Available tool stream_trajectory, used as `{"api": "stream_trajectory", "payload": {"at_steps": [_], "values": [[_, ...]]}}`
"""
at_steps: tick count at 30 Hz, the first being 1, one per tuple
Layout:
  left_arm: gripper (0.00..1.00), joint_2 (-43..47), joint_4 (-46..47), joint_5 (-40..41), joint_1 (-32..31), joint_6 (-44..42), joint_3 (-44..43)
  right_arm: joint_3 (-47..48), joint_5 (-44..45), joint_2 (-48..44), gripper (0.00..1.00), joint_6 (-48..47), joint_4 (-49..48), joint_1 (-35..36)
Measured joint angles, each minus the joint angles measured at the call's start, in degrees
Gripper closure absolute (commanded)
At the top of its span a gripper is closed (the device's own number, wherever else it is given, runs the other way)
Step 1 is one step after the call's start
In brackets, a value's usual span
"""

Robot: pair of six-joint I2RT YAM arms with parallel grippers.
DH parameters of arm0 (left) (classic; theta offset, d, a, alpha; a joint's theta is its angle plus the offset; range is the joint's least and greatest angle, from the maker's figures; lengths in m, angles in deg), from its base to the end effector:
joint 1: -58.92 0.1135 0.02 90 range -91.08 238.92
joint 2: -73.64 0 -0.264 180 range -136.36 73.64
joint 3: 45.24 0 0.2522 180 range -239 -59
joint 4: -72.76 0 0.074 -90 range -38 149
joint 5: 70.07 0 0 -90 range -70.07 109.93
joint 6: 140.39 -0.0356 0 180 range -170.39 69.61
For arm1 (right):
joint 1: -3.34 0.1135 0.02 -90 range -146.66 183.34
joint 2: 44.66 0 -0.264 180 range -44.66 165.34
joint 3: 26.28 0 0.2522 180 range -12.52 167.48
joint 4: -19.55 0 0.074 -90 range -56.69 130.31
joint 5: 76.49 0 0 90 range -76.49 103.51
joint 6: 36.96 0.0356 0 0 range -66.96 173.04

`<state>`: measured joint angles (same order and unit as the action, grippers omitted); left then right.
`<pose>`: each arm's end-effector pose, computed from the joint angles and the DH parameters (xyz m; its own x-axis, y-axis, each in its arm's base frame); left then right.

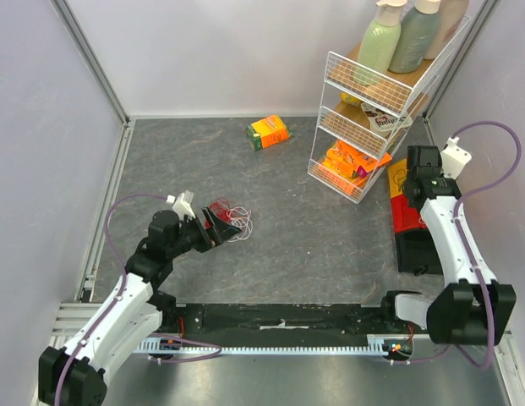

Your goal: Untangle the cables

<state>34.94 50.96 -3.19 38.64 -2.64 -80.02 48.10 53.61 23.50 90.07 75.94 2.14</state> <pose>0.1469 -0.0692 0.2150 -0.7553 -0.4467 -0.4796 0.1361 0.6089 -0.7815 0.2368 -0.0279 0.3081 -0.3549 0.4682 -0.8092 0.8045 0.5939 -0.0092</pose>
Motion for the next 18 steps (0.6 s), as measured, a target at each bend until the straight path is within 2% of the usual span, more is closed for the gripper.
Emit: {"api": "stream_trajectory", "payload": {"at_steps": [3, 4, 7, 8, 9, 13, 18], "values": [[0.08, 1.2, -1.18, 0.02, 0.0, -1.01, 0.0, -2.21, 0.22, 3.56, 1.0, 1.7, -3.56, -4.13], [0.08, 1.46, -1.57, 0.04, 0.0, -1.29, 0.0, -3.08, 0.28, 4.39, 0.96, 2.01, -4.63, -4.92], [0.08, 1.81, -2.51, 0.07, 0.0, -1.86, 0.0, -4.13, -0.92, 7.26, 0.55, 2.25, -6.6, -5.73], [0.08, 1.81, -2.75, 0.09, 0.0, -2.01, 0.0, -4.28, -2.21, 8.33, 0.47, 1.99, -7.69, -5.73], [0.08, 1.79, -2.91, 0.09, 0.0, -2.1, 0.0, -4.76, -3.39, 8.76, 0.43, 1.84, -8.92, -5.73], [0.08, 1.44, -2.97, 0.15, 0.0, -2.25, 0.0, -10.19, -7.91, 5.81, 0.4, -0.72, -13.03, -5.35], [0.08, -0.76, -2.91, 0.35, 0.0, -2.25, -0.02, -14.1, -11.56, -5.49, 0.39, -2.23, -13.16, -4.33]]}}
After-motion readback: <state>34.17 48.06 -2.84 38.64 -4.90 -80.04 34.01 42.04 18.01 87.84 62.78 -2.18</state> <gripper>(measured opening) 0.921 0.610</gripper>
